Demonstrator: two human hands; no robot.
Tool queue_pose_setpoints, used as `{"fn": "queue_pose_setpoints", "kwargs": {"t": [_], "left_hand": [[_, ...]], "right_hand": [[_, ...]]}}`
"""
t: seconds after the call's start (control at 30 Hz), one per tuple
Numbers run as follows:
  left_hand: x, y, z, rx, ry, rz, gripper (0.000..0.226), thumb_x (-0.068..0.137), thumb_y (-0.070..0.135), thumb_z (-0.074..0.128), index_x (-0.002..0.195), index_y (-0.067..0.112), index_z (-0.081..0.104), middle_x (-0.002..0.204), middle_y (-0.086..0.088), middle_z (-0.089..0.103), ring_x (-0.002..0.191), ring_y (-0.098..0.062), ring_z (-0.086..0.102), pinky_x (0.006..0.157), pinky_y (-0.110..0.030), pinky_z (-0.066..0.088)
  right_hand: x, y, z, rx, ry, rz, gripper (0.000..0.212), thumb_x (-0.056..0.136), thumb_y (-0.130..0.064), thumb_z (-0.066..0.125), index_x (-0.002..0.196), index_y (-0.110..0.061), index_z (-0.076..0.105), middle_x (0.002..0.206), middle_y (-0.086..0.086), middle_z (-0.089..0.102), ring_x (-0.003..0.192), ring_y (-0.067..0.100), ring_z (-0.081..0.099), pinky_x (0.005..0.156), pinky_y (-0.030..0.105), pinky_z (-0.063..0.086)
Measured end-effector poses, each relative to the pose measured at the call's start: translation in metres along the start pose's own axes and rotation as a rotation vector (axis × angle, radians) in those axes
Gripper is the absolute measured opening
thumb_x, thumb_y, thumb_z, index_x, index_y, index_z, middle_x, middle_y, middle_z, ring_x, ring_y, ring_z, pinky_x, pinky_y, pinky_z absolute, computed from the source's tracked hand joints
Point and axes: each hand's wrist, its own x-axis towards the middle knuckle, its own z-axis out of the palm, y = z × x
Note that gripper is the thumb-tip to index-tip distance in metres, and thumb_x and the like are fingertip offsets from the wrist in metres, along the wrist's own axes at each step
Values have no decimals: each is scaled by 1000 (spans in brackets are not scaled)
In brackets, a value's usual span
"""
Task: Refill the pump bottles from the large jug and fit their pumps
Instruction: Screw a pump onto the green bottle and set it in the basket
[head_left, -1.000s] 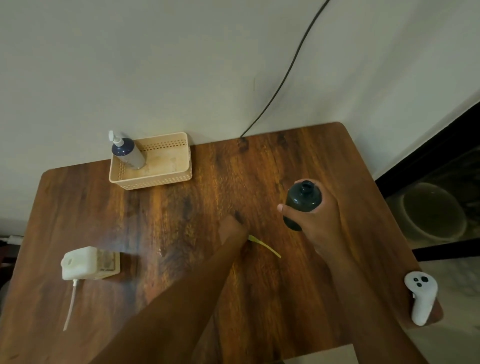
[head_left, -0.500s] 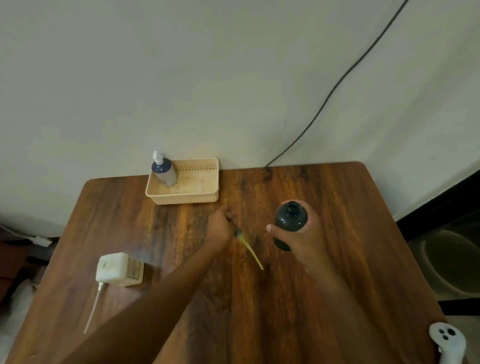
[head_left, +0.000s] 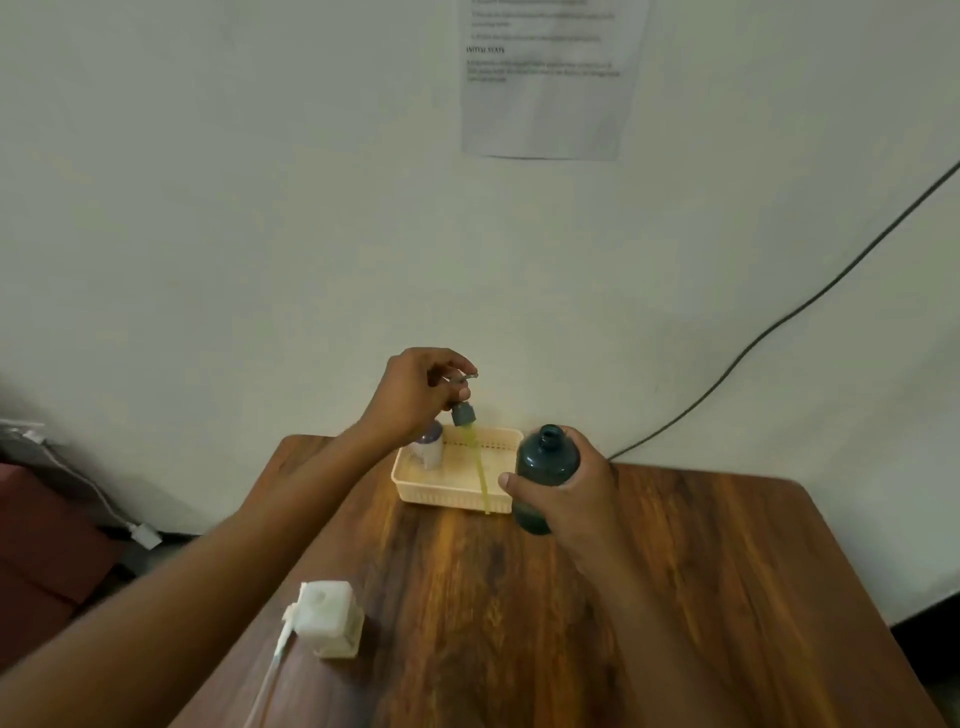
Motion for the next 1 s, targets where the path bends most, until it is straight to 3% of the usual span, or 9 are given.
{"fn": "queue_pose_setpoints", "kwargs": {"t": [0.13, 0.4, 0.5, 0.67, 0.77, 1.0], "left_hand": [[13, 47, -65, 25, 39, 146, 19, 92, 5, 73, 108, 13, 79, 95, -2, 77, 72, 1, 72, 68, -10, 56], [27, 140, -151, 1, 137, 347, 23, 89, -2, 74, 109, 9, 78, 99, -10, 74, 79, -23, 78, 72, -31, 66], [27, 159, -158, 12, 154, 403, 24, 89, -3, 74, 107, 12, 79, 97, -9, 74, 77, -22, 78, 70, -30, 66], [26, 172, -155, 20, 154, 436, 24, 88, -3, 74, 108, 10, 79, 96, -8, 73, 75, -22, 78, 70, -32, 66], [26, 173, -152, 15, 147, 439, 25, 88, -3, 74, 109, 10, 79, 95, -5, 72, 76, -22, 77, 71, -32, 66], [21, 172, -140, 2, 139, 432, 25, 89, -2, 74, 107, 14, 78, 95, -1, 72, 77, -20, 78, 71, -28, 66]], "right_hand": [[10, -33, 17, -11, 13, -53, 66, 53, -44, 95, 101, -56, 52, 96, -35, 58, 93, -2, 59, 67, 9, 46], [17, -74, 43, -66, 1, -133, 57, 57, -39, 93, 102, -36, 58, 93, -22, 63, 87, -7, 60, 57, 2, 44], [16, -80, 51, -62, -8, -141, 59, 59, -41, 92, 107, -35, 58, 95, -22, 62, 88, 1, 61, 62, 5, 43], [16, -85, 54, -23, -12, -146, 52, 59, -38, 91, 101, -34, 61, 92, -19, 65, 88, -5, 61, 60, 3, 45], [17, -88, 50, -29, -6, -139, 55, 59, -39, 91, 106, -32, 62, 94, -18, 66, 87, 1, 63, 60, 5, 44], [21, -93, 41, -70, 13, -131, 60, 64, -37, 90, 114, -32, 56, 100, -24, 59, 92, 4, 60, 71, 10, 44]]}}
